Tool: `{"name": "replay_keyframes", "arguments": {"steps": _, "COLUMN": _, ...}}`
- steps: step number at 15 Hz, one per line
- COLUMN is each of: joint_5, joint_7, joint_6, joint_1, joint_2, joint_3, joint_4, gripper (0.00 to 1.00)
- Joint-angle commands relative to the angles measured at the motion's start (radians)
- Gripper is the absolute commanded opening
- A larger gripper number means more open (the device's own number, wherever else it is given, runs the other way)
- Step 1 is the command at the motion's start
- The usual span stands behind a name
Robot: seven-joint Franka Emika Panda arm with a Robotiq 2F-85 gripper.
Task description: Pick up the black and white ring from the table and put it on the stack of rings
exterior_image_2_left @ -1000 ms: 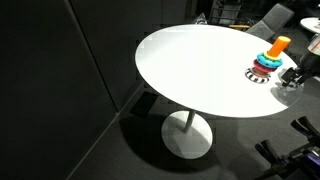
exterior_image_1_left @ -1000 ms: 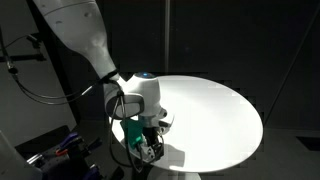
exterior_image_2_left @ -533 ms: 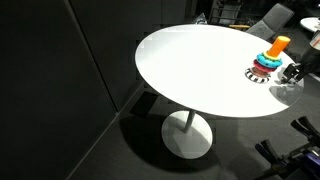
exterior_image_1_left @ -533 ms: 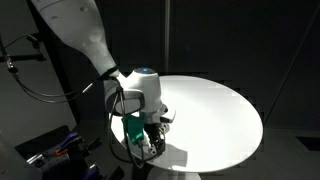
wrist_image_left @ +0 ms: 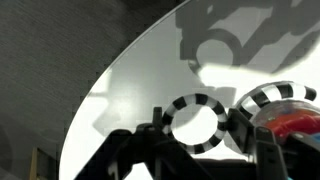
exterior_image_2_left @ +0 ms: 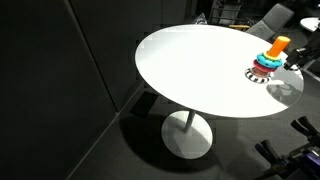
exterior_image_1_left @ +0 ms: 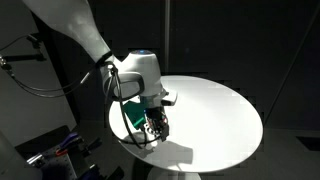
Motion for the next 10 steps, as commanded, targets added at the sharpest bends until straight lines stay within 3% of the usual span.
{"name": "replay_keyframes", "arguments": {"steps": 1, "joint_5": -0.052, "joint_7": 0.03, "joint_6": -0.076, "joint_1": 0.03, "joint_2": -0.128, "joint_3": -0.029, "joint_4": -0.029, "gripper": 0.41}}
{"name": "replay_keyframes", "arguments": {"steps": 7, "joint_5": -0.121, "joint_7": 0.061, "joint_6": -0.143, "joint_1": 0.029, "joint_2": -0.272, "joint_3": -0.02, "joint_4": -0.031, "gripper": 0.41}}
{"name": "replay_keyframes", "arguments": {"steps": 10, "joint_5": -0.095, "joint_7": 0.043, "joint_6": -0.163, "joint_1": 0.03, "joint_2": -0.32, "joint_3": -0.008, "joint_4": -0.023, "gripper": 0.41}}
